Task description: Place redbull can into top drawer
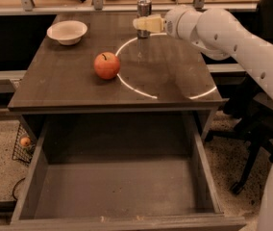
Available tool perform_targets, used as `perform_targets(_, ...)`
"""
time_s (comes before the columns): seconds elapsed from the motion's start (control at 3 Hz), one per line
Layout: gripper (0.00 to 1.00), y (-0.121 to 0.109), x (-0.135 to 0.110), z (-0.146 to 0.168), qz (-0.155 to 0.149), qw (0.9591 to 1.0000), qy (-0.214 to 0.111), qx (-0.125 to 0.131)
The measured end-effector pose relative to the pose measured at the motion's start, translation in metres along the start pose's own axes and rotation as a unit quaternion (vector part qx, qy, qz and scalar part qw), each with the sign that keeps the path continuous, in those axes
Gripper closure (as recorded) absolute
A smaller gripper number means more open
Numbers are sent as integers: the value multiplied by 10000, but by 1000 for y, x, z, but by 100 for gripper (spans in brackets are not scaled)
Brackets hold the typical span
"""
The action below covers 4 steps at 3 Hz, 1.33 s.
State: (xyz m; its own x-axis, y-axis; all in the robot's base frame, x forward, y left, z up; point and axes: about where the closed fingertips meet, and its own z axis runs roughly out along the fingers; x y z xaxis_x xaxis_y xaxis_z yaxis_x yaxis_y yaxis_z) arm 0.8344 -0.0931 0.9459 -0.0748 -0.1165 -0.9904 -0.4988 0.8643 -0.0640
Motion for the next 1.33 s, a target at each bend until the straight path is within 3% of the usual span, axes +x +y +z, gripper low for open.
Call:
perform_targets(0.67, 0, 0, 5, 12, -55, 10000, -66, -36)
perform_targets(1.0, 0, -1, 19, 35, -70, 9995, -167, -277)
perform_targets(1.33, 0, -29, 19, 75, -10, 9973, -430, -596)
